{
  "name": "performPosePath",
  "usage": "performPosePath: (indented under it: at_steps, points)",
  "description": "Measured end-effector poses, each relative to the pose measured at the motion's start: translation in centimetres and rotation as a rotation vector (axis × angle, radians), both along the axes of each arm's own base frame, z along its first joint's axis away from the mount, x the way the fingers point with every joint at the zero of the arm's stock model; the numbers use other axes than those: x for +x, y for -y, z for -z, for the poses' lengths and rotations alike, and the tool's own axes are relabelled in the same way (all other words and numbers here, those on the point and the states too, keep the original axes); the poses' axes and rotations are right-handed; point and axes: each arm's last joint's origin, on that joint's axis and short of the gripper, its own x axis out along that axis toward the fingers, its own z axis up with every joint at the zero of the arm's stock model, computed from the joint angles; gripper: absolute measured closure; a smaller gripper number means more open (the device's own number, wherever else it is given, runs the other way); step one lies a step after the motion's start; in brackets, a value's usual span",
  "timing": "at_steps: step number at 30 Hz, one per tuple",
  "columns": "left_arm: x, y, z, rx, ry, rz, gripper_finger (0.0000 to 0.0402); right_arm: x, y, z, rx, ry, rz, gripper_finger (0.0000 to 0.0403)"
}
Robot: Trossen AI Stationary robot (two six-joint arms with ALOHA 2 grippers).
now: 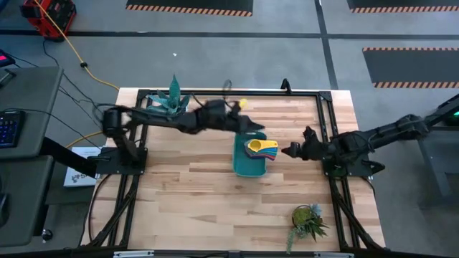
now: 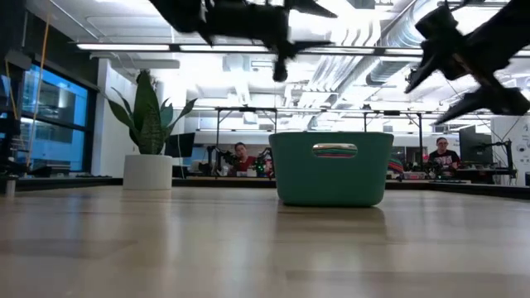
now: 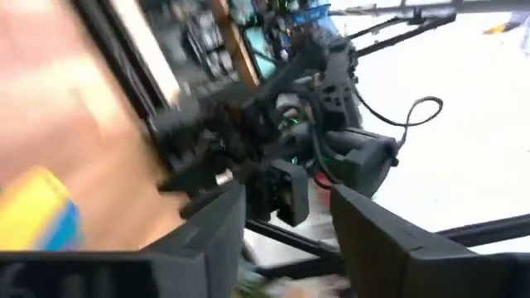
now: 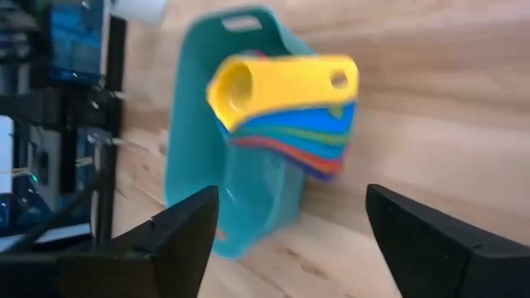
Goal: Nest measuring cups in basket
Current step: Put the colored stacked measuring cups into the green bin
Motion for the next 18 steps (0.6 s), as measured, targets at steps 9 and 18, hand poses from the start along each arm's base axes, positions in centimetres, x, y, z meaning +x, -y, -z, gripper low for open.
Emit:
performPosePath:
  at_steps: [9, 18]
  points:
    - [-7.8, 0.4, -6.4, 0.494, -0.231, -0.205, 0.0385, 1.5, 4.5, 0.1, -0.045, -0.026, 0.012, 0.0309]
    - [-13.2, 4.5, -2.5, 0.434, -0.078, -0.287, 0.0399, 3.8, 8.8, 2.2, -0.106, -0.169, -0.047, 0.0391]
